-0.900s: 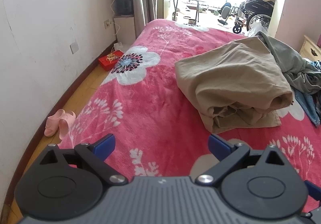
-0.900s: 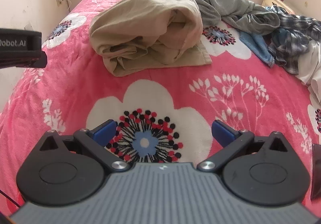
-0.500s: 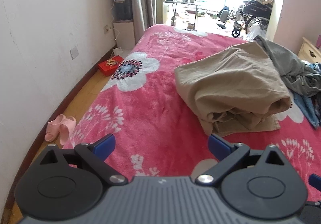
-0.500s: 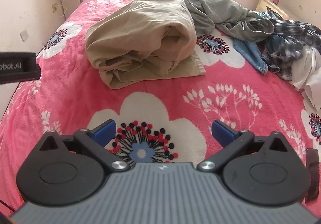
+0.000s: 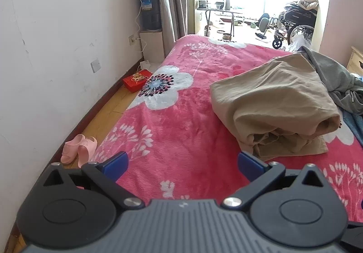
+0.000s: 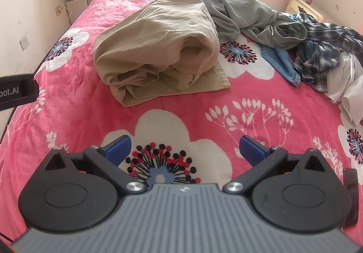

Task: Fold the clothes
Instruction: 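Move both grippers toward the crumpled beige trousers on the bed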

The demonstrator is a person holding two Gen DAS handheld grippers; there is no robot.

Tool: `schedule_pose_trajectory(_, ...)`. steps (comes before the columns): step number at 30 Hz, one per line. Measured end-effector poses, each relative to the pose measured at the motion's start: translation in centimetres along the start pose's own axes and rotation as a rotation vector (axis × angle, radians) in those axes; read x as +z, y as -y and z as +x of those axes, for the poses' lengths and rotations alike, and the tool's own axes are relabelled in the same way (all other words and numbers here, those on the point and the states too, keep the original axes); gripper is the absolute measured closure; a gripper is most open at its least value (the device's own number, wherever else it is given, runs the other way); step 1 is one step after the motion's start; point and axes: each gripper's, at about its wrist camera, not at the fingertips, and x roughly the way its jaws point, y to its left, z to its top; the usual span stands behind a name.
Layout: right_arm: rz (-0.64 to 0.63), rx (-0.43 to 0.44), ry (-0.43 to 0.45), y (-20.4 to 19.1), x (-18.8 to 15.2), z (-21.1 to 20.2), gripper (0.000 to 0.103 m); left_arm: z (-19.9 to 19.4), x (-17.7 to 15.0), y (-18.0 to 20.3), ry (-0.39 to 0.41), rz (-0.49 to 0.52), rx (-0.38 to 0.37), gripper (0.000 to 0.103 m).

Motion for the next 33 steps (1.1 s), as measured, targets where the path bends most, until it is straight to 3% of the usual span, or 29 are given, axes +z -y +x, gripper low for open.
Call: schedule_pose_trajectory(33,-0.006,-0.039,0.008,0.6,0.5,0.8,0.001,0.6,-2.3,2.3,0.02,0.061,0.026,0.0)
